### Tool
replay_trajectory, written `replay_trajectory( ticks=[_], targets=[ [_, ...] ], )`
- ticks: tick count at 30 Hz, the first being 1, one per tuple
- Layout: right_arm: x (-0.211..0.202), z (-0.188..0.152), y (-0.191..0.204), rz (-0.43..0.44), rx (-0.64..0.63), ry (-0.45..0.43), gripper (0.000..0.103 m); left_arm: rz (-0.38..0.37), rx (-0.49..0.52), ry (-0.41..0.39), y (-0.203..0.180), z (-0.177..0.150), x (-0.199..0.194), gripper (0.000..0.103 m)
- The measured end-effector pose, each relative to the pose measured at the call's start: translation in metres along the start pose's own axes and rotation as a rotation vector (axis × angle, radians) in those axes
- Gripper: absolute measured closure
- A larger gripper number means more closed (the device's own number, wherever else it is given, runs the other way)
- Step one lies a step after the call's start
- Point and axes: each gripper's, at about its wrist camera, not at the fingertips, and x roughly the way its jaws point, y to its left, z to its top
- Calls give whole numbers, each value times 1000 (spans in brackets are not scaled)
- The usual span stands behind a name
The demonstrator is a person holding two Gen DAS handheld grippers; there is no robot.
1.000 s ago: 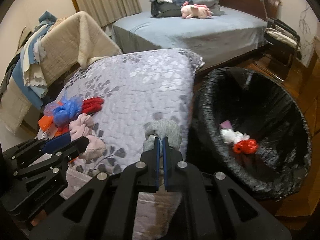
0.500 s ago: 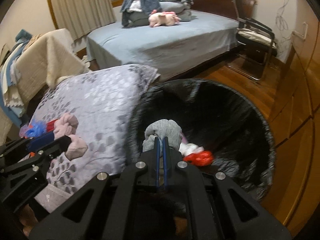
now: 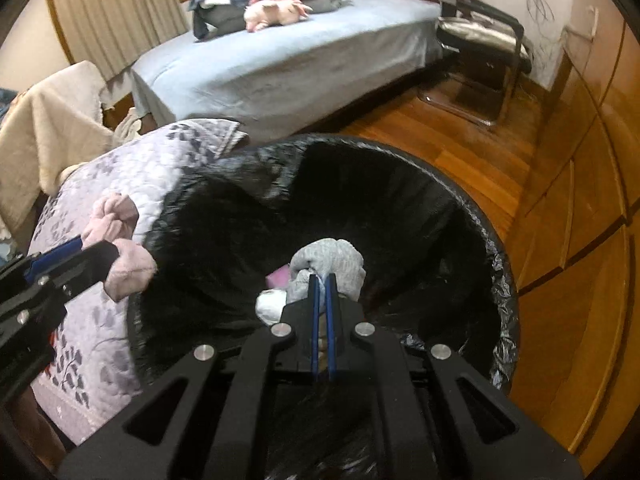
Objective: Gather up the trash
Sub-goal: 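Open left gripper to drop pink cloth while right gripper drops grey sock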
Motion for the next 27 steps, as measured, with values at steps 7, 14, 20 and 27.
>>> replay_trajectory(
  ticks=[7, 14, 20, 27],
  targets=[
    [30, -2, -17, 4, 42, 64, 93, 3, 26, 79, -9, -3, 45, 65],
    [18, -23, -23, -3, 77, 56, 88, 17, -1, 83, 14, -18, 36, 57],
    [-8, -37, -6, 2, 74, 29, 74, 39, -5, 88, 28, -28, 25, 55],
    [-39, -53, 30, 11, 38, -15, 55, 66, -23, 47, 50, -43, -15, 44]
  ],
)
